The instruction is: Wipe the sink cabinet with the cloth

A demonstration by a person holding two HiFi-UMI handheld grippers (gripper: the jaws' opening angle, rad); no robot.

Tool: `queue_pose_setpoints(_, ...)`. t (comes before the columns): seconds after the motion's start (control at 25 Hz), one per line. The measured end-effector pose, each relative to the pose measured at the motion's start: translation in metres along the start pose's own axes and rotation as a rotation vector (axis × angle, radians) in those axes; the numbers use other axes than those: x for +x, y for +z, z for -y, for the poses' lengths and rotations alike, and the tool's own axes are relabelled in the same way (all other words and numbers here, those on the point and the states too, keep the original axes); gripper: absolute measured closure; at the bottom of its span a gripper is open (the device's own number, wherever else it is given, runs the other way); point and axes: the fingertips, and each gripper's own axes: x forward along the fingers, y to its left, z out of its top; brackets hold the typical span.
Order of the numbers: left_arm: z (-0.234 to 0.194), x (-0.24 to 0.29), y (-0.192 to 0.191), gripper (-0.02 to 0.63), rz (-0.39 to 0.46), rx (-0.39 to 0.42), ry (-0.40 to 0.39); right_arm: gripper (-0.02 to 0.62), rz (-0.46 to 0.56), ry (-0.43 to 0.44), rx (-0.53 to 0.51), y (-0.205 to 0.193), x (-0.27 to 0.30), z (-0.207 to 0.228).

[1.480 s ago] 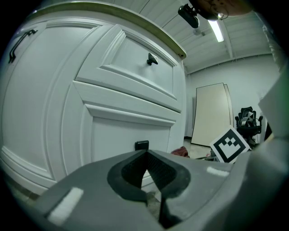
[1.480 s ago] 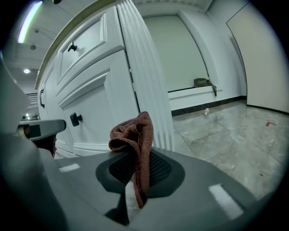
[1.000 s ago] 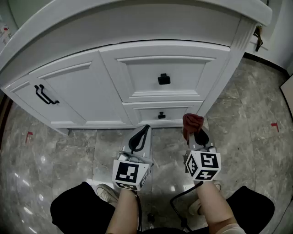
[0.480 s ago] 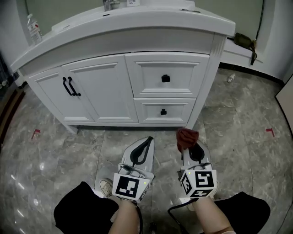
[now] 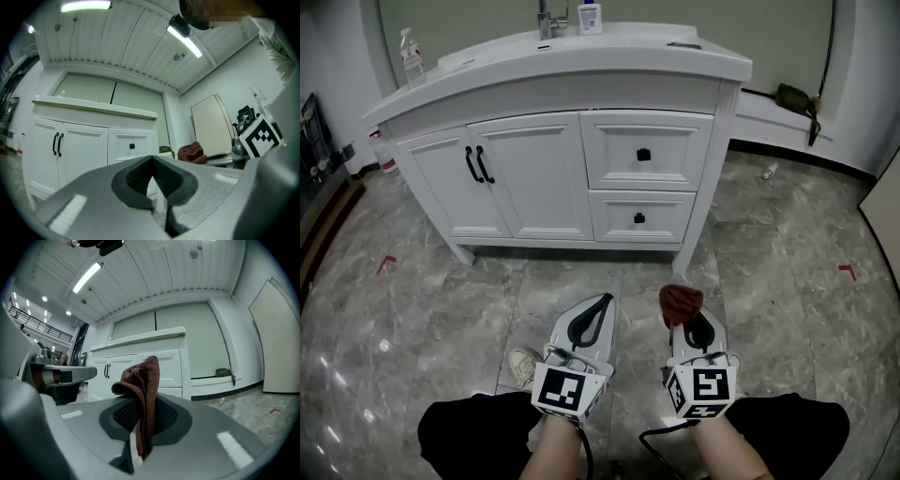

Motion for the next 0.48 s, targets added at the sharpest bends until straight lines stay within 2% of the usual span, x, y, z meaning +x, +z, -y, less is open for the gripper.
queue_pose_setpoints(0.24,0.022,-0.015,0.006,0.606,0.001,-0.024,-0.029,0.517,0.005,0.006,-0.005,0.005,-0.025,-0.012)
queue_pose_setpoints(0.48,0.023,-0.016,0.008,0.606,0.017,-0.047,-0.034,0.517,0.005,0.006,-0.001,0.007,-0.028,-0.013)
